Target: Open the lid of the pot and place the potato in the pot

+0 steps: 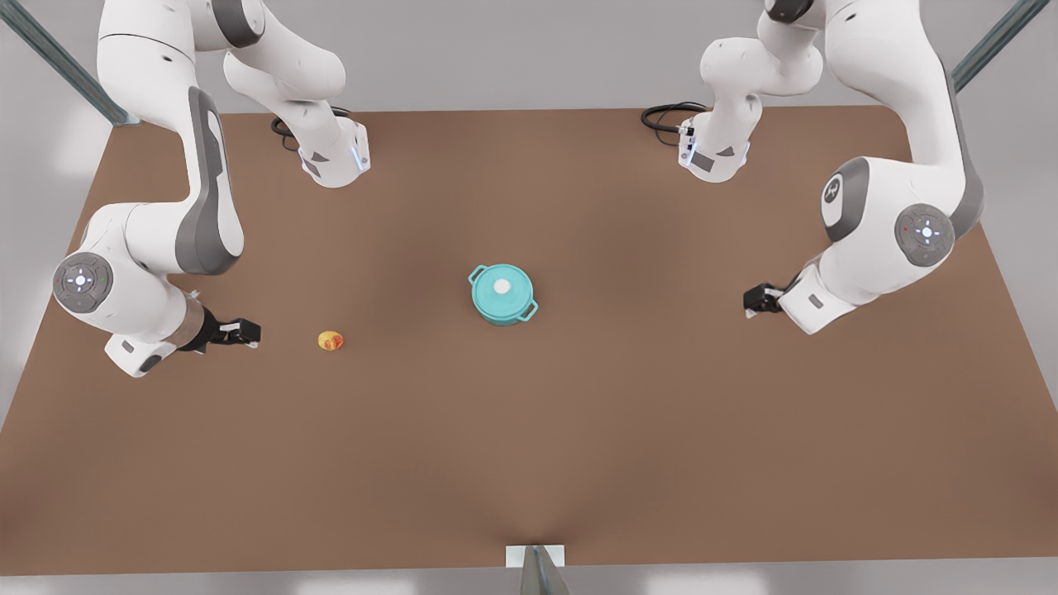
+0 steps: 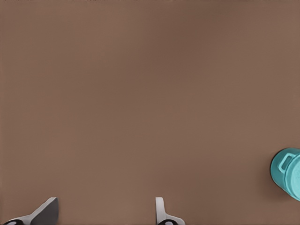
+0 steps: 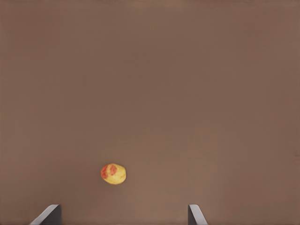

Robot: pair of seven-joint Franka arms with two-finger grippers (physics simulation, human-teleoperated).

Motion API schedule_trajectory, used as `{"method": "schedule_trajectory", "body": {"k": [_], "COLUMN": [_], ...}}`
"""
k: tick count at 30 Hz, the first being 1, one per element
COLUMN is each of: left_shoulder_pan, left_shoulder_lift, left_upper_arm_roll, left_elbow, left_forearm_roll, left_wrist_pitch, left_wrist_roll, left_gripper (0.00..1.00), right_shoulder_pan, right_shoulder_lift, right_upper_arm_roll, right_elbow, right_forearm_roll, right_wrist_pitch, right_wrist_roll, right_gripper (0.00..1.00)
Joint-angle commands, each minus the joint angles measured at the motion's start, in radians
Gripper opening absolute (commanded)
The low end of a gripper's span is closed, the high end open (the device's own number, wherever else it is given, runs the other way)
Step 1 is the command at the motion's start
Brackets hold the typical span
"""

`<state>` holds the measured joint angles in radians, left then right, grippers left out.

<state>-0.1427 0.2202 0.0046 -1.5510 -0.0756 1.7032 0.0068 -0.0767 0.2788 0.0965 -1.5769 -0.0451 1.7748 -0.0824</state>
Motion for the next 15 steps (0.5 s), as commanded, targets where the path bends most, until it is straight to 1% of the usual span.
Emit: {"method": "schedule_trajectory", "body": {"k": [1, 3, 5, 6, 7, 8, 9, 10, 11, 12, 13, 14, 15], "left_shoulder_pan": [0.005, 0.0, -0.058, -0.101, -0.126, -0.169, -0.238, -0.319, -0.363, -0.445, -0.469, -0.476, -0.485], "left_shoulder_lift": [0.004, 0.004, 0.033, 0.028, 0.031, 0.031, 0.033, 0.044, 0.106, 0.254, 0.303, 0.329, 0.355], "left_upper_arm_roll": [0.0, -0.003, -0.051, -0.099, -0.164, -0.216, -0.241, -0.241, -0.242, -0.242, -0.242, -0.242, -0.242], "left_elbow": [0.003, 0.008, 0.014, 0.037, 0.086, 0.092, 0.092, 0.094, 0.118, 0.207, 0.219, 0.215, 0.216], "left_forearm_roll": [0.019, 0.016, 0.02, 0.025, 0.025, 0.025, 0.028, 0.066, 0.077, 0.091, 0.146, 0.149, 0.185], "left_wrist_pitch": [0.042, 0.042, 0.044, 0.036, 0.036, 0.036, 0.036, 0.039, 0.062, 0.102, 0.119, 0.154, 0.17], "left_wrist_roll": [-0.014, -0.016, -0.06, -0.206, -0.352, -0.435, -0.626, -0.741, -0.832, -0.97, -1.045, -1.116, -1.137], "left_gripper": [1.0, 1.0, 1.0, 1.0, 1.0, 1.0, 1.0, 1.0, 1.0, 1.0, 1.0, 1.0, 1.0], "right_shoulder_pan": [0.0, 0.0, 0.005, 0.008, 0.021, 0.043, 0.106, 0.176, 0.195, 0.209, 0.239, 0.247, 0.238], "right_shoulder_lift": [-0.001, -0.001, -0.007, -0.009, -0.009, -0.01, -0.009, -0.007, -0.004, 0.002, 0.02, 0.027, 0.019], "right_upper_arm_roll": [0.0, 0.0, -0.001, 0.017, 0.058, 0.072, 0.078, 0.092, 0.094, 0.094, 0.095, 0.095, 0.092], "right_elbow": [0.002, 0.002, 0.017, 0.018, 0.018, 0.026, 0.029, 0.029, 0.028, 0.02, 0.018, -0.027, -0.098], "right_forearm_roll": [0.001, -0.001, -0.001, -0.001, -0.004, -0.005, -0.056, -0.068, -0.068, -0.067, -0.07, -0.07, -0.068], "right_wrist_pitch": [0.006, 0.006, 0.005, -0.004, -0.02, -0.037, -0.028, -0.021, -0.02, 0.021, 0.034, 0.092, 0.192], "right_wrist_roll": [-0.04, -0.04, -0.06, -0.123, -0.142, -0.16, -0.186, -0.18, -0.183, -0.195, -0.197, -0.198, -0.232], "right_gripper": [1.0, 1.0, 1.0, 1.0, 1.0, 1.0, 1.0, 1.0, 1.0, 1.0, 1.0, 1.0, 1.0]}}
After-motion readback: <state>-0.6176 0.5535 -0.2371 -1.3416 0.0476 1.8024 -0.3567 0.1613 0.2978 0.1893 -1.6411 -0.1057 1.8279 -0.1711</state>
